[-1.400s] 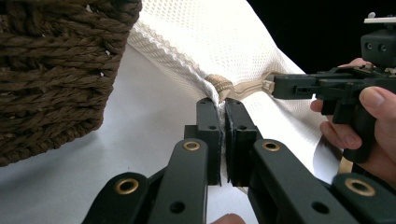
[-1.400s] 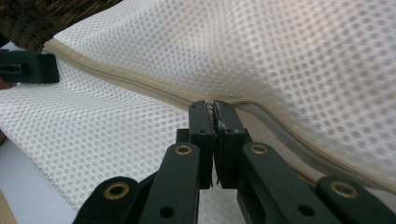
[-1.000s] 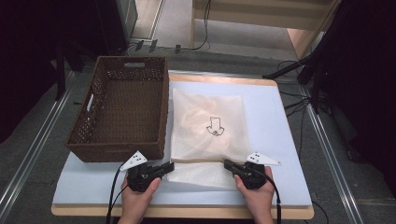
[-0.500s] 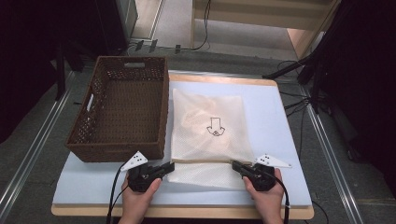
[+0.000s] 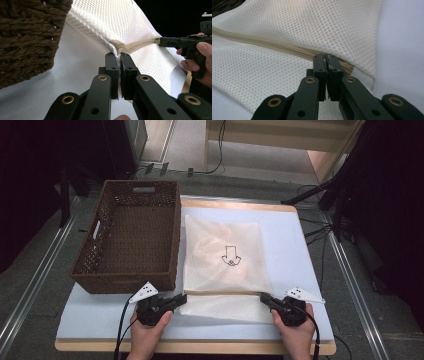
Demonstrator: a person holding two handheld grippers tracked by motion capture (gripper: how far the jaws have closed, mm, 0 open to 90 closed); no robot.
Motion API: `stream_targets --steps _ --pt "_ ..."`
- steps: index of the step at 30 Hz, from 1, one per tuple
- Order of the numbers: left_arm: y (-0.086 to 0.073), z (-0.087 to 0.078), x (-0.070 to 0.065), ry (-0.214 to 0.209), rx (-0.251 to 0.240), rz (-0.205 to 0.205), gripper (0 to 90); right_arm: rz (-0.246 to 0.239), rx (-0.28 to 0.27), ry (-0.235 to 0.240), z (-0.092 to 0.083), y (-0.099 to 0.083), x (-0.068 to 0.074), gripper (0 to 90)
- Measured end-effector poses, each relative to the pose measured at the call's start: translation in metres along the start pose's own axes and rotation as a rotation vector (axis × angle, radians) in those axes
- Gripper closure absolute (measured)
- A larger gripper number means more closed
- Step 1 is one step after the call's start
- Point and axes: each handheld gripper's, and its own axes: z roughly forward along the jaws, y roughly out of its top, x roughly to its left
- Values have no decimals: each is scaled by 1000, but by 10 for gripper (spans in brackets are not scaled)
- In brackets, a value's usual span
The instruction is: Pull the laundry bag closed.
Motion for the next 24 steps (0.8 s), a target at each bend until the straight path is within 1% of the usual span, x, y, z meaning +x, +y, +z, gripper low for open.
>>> stream_targets --steps 3,5,7,9,11,12,13,14,19,21,22,23,24 --pt "0 0 0 0 2 3 861 16 -3 -13 -5 -1 -7 879" --pt "0 0 0 0 2 3 861 11 -4 -23 -8 -1 -11 879" --pt "0 0 -1 4 -1 3 861 18 -2 -33 -10 -2 -14 879" --pt "0 0 -1 13 -8 11 862 30 -3 -35 -12 -2 -18 879" --pt "0 0 -1 12 -7 10 862 29 4 -59 -13 -4 -23 879" --pt "0 0 -2 11 -7 9 862 37 -4 -41 -13 -4 -26 879" --pt "-1 0 -2 15 -5 18 862 50 -5 -31 -14 -5 -28 879" --pt "0 1 -3 15 -3 21 862 53 -3 -33 -15 -5 -29 879" --pt "0 1 -2 15 -2 23 862 34 2 -42 -15 -4 -29 879" --pt "0 0 -1 4 -8 19 852 45 -8 -30 -15 -4 -29 876" --pt "0 -1 -1 -3 -16 22 827 52 -22 -20 -16 -5 -29 851" --pt "1 -3 -2 2 -27 28 765 50 -45 -27 -18 -5 -30 788" --pt "1 -4 -2 13 -35 35 662 48 -66 -36 -19 -6 -31 710"
